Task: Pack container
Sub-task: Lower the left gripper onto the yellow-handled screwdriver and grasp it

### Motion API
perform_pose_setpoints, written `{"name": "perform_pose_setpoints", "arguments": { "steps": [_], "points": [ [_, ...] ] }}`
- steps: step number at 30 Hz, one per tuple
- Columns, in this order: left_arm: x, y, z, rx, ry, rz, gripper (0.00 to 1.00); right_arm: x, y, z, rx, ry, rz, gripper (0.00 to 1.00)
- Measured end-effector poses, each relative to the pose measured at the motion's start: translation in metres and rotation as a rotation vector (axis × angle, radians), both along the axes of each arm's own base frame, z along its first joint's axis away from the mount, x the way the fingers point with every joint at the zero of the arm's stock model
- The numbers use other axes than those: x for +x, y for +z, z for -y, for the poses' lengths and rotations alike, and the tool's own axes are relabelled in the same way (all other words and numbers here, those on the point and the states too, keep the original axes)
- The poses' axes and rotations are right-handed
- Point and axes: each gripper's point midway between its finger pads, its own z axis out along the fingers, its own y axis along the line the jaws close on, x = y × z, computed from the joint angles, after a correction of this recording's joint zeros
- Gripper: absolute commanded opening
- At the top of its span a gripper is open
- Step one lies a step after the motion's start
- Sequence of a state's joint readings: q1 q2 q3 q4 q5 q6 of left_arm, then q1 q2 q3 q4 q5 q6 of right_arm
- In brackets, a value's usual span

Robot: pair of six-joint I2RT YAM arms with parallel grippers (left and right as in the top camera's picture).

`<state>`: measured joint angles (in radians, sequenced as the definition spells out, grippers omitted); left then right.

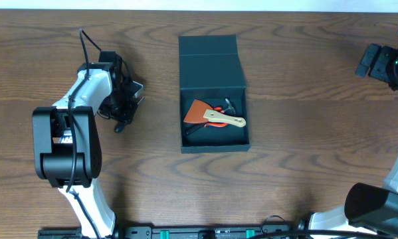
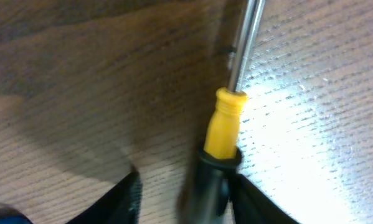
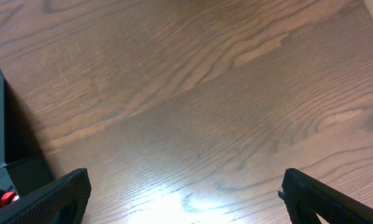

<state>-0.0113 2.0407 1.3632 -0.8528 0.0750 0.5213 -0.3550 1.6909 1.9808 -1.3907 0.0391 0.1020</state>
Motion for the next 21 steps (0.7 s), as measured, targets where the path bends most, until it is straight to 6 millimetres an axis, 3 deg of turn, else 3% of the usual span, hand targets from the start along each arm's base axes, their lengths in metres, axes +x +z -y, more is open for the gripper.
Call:
{"name": "perform_pose_setpoints", "arguments": {
  "steps": [5,12,16,21],
  "points": [
    [-0.0001,0.0,0.0,0.0,0.001,0.0,0.4,-0.0001,0.0,0.0002,-0.001,-0.001,0.0,0.99],
    [-0.001,-0.0001,0.0002,-0.001,0.003,-0.004,0.14,-0.0003,-0.0001,0.0003,-0.002,-0.001,-0.001,0.99],
    [-0.0015,-0.0001,0.0006,-0.003,0.001,-0.006,0.06,-0.0013,-0.0006,-0.0001,0.0,-0.001,-0.006,0.99],
    [-0.0015,-0.0001,0.0006,-0.004,0.004,-0.006,0.06,-0.002,-0.001,-0.0003,0.001,-0.001,-0.009,0.99]
  ]
}}
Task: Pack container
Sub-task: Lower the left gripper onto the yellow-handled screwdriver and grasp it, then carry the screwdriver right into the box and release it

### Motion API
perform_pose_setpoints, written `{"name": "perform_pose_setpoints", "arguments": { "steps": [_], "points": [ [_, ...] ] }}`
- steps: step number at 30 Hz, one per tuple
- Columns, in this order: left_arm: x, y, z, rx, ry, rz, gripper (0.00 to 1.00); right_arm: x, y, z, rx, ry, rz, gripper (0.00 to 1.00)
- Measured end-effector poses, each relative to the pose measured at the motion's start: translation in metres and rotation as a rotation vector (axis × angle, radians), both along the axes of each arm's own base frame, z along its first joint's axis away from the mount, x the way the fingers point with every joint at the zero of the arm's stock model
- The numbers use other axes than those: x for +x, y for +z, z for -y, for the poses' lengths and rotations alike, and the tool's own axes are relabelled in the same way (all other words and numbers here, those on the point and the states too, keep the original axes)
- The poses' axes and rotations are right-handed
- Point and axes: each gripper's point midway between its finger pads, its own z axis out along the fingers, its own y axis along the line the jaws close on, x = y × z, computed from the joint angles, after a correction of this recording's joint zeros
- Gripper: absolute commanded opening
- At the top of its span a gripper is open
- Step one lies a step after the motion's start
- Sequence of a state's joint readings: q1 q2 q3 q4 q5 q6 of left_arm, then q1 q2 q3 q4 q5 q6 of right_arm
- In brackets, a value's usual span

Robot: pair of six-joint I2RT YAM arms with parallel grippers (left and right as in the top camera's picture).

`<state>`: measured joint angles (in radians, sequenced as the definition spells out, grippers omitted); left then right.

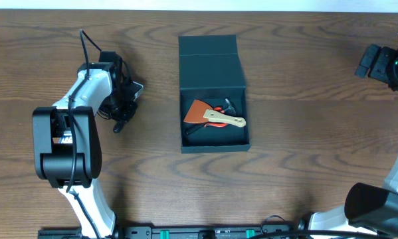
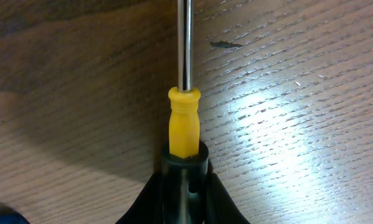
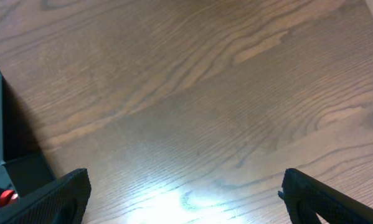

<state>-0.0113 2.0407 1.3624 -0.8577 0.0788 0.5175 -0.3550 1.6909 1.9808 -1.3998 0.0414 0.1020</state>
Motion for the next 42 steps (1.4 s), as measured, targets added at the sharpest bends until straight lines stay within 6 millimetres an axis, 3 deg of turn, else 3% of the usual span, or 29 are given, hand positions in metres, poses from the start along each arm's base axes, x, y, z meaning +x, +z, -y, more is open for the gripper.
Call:
{"name": "perform_pose_setpoints", "arguments": {
  "steps": [7,10,13,19,21,23,28,33,36,42],
  "points": [
    [-0.008,0.004,0.006,0.004,0.04,-0.037,0.05,0.0,0.0,0.0,0.001,0.0,-0.002,0.99],
    [-0.014,0.02,0.016,0.008,0.038,-0.062,0.06,0.0,0.0,0.0,0.001,0.0,-0.002,0.99],
    [-0.009,0.06,0.033,0.002,0.012,-0.015,0.06,-0.001,0.0,0.0,0.001,0.0,-0.003,0.99],
    [0.0,0.177,0.095,-0.076,-0.141,0.265,0.05,-0.001,-0.001,0.0,0.002,0.0,-0.005,0.99],
    [-0.008,0.203,0.119,-0.098,-0.253,0.336,0.06,-0.002,-0.001,-0.001,0.004,0.0,-0.01,0.99],
    [-0.02,0.217,0.143,-0.117,-0.382,0.374,0.06,-0.003,-0.002,-0.001,0.005,0.0,-0.014,0.99],
    [-0.043,0.215,0.206,-0.141,-0.732,0.407,0.06,-0.005,-0.002,-0.002,0.008,0.0,-0.021,0.99],
    [-0.047,0.196,0.252,-0.155,-0.931,0.424,0.05,-0.006,-0.003,-0.002,0.01,0.0,-0.026,0.99],
    [-0.043,0.176,0.26,-0.145,-0.964,0.386,0.06,-0.007,-0.004,-0.003,0.012,0.0,-0.032,0.99],
    [-0.031,0.122,0.252,-0.112,-0.957,0.249,0.06,-0.007,-0.004,-0.003,0.012,0.0,-0.033,0.99]
  ]
}}
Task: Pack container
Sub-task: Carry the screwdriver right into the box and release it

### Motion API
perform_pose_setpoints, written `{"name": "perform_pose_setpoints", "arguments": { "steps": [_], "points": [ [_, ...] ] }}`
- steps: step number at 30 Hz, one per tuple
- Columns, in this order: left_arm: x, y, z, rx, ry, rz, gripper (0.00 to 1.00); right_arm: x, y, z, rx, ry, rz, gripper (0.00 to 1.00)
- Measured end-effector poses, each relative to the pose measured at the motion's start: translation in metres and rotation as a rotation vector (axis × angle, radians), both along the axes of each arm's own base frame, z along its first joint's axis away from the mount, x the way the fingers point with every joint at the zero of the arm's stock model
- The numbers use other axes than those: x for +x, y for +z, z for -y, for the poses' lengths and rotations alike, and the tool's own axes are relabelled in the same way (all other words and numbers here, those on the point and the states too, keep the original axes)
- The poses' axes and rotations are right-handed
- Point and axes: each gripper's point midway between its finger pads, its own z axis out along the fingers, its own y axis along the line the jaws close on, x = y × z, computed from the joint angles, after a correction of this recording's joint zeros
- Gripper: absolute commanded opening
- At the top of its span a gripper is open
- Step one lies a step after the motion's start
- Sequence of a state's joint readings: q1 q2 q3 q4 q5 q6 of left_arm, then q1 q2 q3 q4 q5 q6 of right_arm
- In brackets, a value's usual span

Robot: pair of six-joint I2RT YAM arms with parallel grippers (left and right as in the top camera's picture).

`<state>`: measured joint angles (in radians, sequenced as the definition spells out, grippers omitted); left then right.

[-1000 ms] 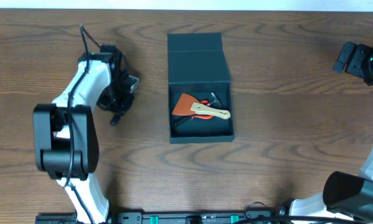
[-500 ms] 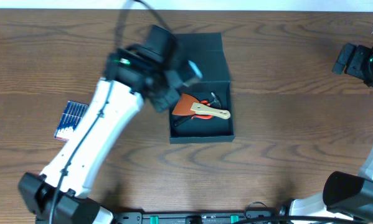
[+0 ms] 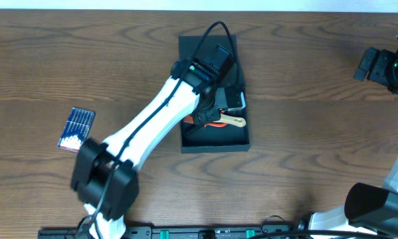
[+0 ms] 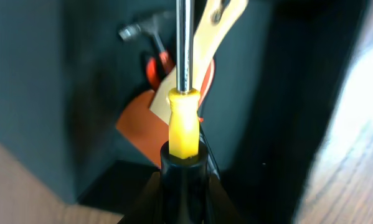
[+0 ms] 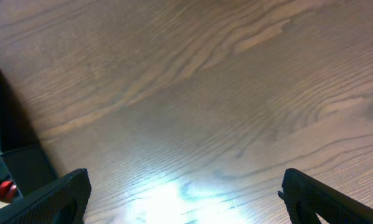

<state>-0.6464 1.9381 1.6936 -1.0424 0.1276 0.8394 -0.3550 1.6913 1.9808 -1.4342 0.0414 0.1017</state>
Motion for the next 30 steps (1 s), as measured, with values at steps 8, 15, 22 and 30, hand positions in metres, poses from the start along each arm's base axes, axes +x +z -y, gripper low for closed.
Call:
{"name": "perform_pose_setpoints", "arguments": {
  "steps": [8,15,22,30],
  "points": [
    [0.006,-0.046,-0.009,0.065,0.026,-0.088,0.1,0.0,0.0,0.0,0.0,0.0,0.0,0.99],
    [0.005,-0.063,-0.01,0.089,0.015,-0.118,0.68,0.0,0.0,0.0,0.0,0.0,0.0,0.99],
    [0.001,-0.064,-0.016,0.118,0.057,-0.139,0.99,0.0,0.0,0.0,0.0,0.0,-0.001,0.99],
    [-0.006,0.0,-0.054,0.202,0.154,-0.021,0.98,0.0,0.0,0.0,0.0,0.0,-0.001,0.99]
  ]
}}
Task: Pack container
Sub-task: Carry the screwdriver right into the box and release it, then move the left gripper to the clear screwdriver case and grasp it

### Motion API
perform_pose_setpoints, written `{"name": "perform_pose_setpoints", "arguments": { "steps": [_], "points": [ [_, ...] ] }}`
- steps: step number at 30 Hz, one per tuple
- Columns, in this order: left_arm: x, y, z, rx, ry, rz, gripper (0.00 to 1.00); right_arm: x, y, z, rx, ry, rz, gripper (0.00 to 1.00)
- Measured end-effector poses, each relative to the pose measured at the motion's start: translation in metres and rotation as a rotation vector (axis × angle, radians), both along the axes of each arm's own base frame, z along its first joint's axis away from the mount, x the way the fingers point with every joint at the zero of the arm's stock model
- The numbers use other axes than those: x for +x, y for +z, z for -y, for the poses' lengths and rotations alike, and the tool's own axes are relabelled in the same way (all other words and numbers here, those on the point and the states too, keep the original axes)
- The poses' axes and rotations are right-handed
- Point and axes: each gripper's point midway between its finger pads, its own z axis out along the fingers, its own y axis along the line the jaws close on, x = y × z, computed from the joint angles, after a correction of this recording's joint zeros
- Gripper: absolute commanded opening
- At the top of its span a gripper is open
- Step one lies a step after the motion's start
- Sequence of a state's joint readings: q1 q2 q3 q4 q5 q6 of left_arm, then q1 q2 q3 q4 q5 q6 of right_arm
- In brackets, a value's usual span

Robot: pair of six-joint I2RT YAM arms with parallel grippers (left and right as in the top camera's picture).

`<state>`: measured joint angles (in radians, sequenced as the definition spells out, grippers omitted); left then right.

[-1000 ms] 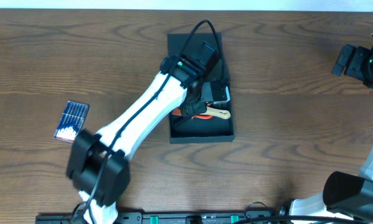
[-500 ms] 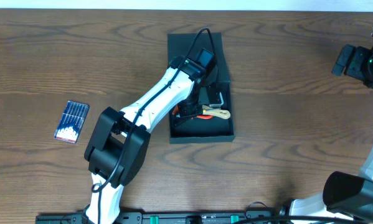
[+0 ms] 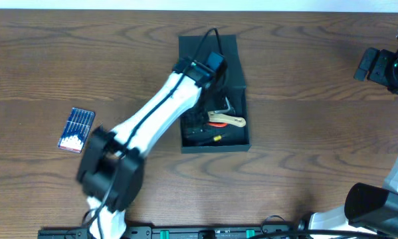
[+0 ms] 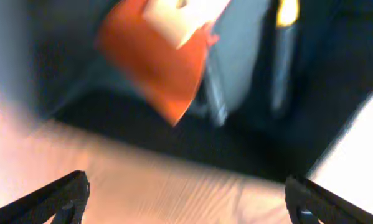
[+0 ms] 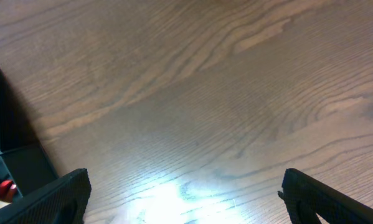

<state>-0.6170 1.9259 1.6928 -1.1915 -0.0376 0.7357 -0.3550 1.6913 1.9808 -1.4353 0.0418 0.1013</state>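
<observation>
The dark teal box (image 3: 214, 147) stands open in the middle of the table, its lid folded back. Inside lie an orange scraper with a wooden handle (image 3: 226, 121) and a screwdriver (image 3: 202, 136) with a black grip and yellow collar, along the front wall. The blurred left wrist view shows the scraper blade (image 4: 155, 62) and the screwdriver (image 4: 281, 56). My left gripper (image 4: 186, 202) is open and holds nothing, over the box's left edge. My right gripper (image 5: 186, 199) is open above bare wood at the far right.
A small blue packet (image 3: 76, 129) lies on the table at the left. The left arm (image 3: 159, 113) reaches diagonally across the table to the box. A corner of the box (image 5: 15, 168) shows at the left of the right wrist view.
My left gripper has opened and let go of the screwdriver, which now lies in the front of the box. The gripper has drawn back over the box's left edge. The right arm is unchanged.
My left gripper stood around the screwdriver's grip on the table at the left, then shut on it. Later it held the screwdriver over the open box above the scraper. Now the screwdriver lies in the box and the gripper is open.
</observation>
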Motion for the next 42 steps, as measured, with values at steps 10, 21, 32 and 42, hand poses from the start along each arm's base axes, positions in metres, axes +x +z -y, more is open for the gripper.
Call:
{"name": "perform_pose_setpoints", "arguments": {
  "steps": [10,21,32,42],
  "points": [
    [0.015,0.167,-0.156,-0.199,0.664,0.472,0.99,0.0,0.0,0.0,0.0,0.001,-0.001,0.99],
    [0.012,0.126,-0.299,-0.116,1.063,0.401,0.99,0.0,0.0,-0.001,0.005,0.006,0.001,0.99],
    [0.018,0.024,-0.328,-0.077,1.049,0.253,0.98,0.0,-0.001,-0.002,0.007,0.006,-0.002,0.99],
    [-0.004,-0.048,-0.331,-0.028,0.973,0.089,0.99,0.002,0.002,0.003,-0.019,-0.003,0.009,0.99]
  ]
}}
